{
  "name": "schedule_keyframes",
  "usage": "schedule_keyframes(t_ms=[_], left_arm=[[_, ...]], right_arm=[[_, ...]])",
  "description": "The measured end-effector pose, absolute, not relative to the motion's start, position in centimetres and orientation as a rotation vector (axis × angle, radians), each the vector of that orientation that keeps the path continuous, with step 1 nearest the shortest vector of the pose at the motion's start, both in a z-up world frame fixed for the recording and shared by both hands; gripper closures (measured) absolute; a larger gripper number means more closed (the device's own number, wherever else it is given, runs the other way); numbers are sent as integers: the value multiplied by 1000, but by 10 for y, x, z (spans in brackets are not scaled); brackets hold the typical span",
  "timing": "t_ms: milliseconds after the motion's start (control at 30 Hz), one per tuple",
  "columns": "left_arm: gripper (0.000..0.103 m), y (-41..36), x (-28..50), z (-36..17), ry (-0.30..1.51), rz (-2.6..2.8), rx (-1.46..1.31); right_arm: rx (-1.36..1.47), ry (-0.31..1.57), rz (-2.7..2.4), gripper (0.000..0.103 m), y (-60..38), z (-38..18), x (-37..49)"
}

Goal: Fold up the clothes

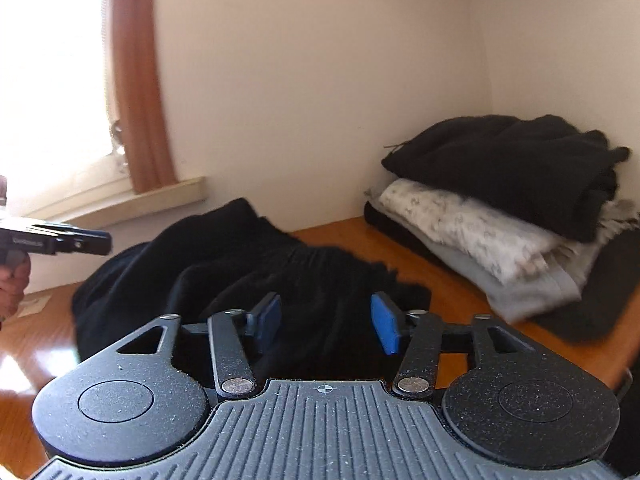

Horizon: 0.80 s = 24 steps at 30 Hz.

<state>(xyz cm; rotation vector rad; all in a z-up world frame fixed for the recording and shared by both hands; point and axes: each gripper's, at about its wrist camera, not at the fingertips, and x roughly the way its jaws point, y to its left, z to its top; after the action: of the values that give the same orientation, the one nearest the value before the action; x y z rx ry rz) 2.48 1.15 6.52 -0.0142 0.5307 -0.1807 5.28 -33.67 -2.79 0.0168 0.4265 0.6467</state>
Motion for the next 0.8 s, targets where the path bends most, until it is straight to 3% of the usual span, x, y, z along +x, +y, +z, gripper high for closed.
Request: schedule_keyframes(t_ms=[233,267,300,333,367,433,567,700,767,800], left_arm=[[48,-15,87,61,595,-232,55],[49,-16,95,60,607,-234,56],[61,-16,100,58,611,-238,44],[92,-14,103,56,607,-242,23],[95,-12,106,55,604,-247,3],[95,-10,104,55,559,-224,-33],[95,-9,97,58,456,-164,-87],[89,-9,103,51,466,-146,-95],[76,-6,106,50,477,-117,-116],[67,-7,103,51,468,-97,-114]], right_arm=[[-24,491,728,47,-323,-38,103],[-20,487,749,66,-324,-39,106],[-12,469,759,76,-327,-39,106],[4,425,749,79,-333,-35,102],[21,381,738,82,-339,-31,98],[68,323,713,83,-349,-25,94],[34,391,684,81,-344,-41,111],[21,373,667,77,-341,-42,111],[10,340,635,55,-341,-38,104],[-12,300,612,50,-342,-36,97]])
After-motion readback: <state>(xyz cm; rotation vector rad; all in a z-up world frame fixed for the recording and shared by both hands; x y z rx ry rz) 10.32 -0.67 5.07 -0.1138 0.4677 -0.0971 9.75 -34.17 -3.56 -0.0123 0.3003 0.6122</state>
